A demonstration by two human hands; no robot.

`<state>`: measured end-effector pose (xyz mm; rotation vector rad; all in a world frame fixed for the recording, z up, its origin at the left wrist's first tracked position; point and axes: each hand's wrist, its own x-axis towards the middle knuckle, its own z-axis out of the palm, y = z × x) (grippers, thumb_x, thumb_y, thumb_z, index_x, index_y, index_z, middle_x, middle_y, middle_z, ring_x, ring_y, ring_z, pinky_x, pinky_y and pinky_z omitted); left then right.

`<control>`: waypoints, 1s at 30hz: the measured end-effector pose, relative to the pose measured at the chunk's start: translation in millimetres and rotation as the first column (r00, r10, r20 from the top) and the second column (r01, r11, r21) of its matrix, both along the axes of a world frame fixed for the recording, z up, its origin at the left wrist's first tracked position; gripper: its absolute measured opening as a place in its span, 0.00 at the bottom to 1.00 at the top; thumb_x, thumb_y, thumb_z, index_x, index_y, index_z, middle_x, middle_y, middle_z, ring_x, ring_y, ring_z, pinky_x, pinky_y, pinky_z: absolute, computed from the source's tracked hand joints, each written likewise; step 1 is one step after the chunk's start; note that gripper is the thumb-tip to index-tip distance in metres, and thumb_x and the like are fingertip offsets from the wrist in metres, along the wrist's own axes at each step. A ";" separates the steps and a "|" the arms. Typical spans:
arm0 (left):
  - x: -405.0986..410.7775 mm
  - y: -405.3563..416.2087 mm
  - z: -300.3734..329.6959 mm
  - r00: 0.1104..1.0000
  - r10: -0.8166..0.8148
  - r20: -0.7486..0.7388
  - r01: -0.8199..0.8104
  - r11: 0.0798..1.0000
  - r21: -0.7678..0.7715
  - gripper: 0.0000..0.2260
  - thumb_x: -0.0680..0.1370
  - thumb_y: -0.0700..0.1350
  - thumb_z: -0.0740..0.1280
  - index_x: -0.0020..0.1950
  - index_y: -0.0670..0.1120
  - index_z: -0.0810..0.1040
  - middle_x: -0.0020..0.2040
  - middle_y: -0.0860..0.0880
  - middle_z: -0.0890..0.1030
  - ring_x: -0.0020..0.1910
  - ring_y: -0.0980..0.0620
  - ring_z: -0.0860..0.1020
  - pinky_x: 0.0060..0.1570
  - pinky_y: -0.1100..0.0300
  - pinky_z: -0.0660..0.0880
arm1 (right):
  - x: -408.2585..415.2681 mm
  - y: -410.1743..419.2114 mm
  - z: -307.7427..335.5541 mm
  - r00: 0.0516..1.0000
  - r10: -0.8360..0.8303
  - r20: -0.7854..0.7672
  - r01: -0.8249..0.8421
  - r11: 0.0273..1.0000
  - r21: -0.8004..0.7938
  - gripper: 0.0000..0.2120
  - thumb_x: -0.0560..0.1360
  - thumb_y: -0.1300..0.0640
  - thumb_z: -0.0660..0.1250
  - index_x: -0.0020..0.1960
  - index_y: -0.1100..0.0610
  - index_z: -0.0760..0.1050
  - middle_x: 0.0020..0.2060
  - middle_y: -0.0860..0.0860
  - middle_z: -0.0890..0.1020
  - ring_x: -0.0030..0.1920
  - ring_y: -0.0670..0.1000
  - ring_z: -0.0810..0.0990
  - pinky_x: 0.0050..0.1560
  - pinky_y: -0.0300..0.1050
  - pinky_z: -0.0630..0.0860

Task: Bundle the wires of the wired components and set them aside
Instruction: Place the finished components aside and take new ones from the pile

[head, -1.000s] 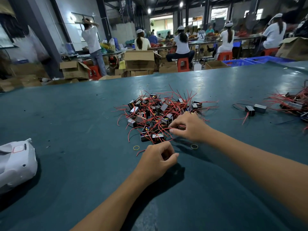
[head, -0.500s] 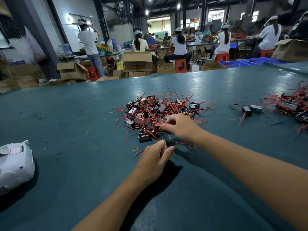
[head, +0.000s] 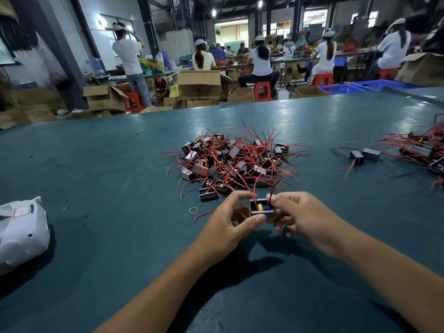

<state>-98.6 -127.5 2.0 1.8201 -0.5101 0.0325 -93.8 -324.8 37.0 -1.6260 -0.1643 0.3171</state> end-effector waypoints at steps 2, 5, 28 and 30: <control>-3.9 -2.3 0.8 1.000 -0.025 0.006 0.025 1.000 -0.004 0.10 0.76 0.54 0.71 0.56 0.54 0.77 0.41 0.47 0.80 0.39 0.54 0.74 0.41 0.56 0.72 | -6.8 0.7 -6.7 1.000 0.001 0.011 0.000 1.000 -0.025 0.14 0.80 0.51 0.63 0.37 0.53 0.79 0.32 0.53 0.81 0.28 0.47 0.75 0.25 0.38 0.67; -4.2 -2.4 1.9 0.999 0.032 0.012 -0.031 0.997 -0.069 0.07 0.76 0.48 0.71 0.52 0.50 0.79 0.36 0.55 0.77 0.34 0.56 0.73 0.35 0.64 0.71 | -5.2 0.4 -9.8 1.000 -0.024 0.012 0.024 1.000 0.006 0.13 0.81 0.54 0.62 0.40 0.54 0.79 0.34 0.54 0.82 0.28 0.48 0.75 0.26 0.39 0.68; -21.9 -11.9 15.5 0.960 0.248 0.127 -0.268 0.947 0.177 0.11 0.74 0.47 0.76 0.43 0.47 0.75 0.36 0.48 0.81 0.33 0.56 0.74 0.36 0.56 0.72 | -3.9 -2.8 -16.0 0.878 -0.045 0.476 0.178 0.955 -0.238 0.08 0.73 0.59 0.72 0.37 0.52 0.78 0.30 0.54 0.81 0.30 0.46 0.74 0.32 0.44 0.71; -22.8 -13.6 15.9 0.955 0.261 0.145 -0.285 0.940 0.185 0.11 0.73 0.47 0.77 0.43 0.47 0.75 0.36 0.48 0.81 0.34 0.52 0.76 0.37 0.57 0.72 | -3.3 -0.9 -17.8 0.880 -0.096 0.466 0.226 0.946 -0.232 0.08 0.72 0.61 0.71 0.36 0.53 0.78 0.29 0.54 0.80 0.30 0.47 0.74 0.33 0.46 0.71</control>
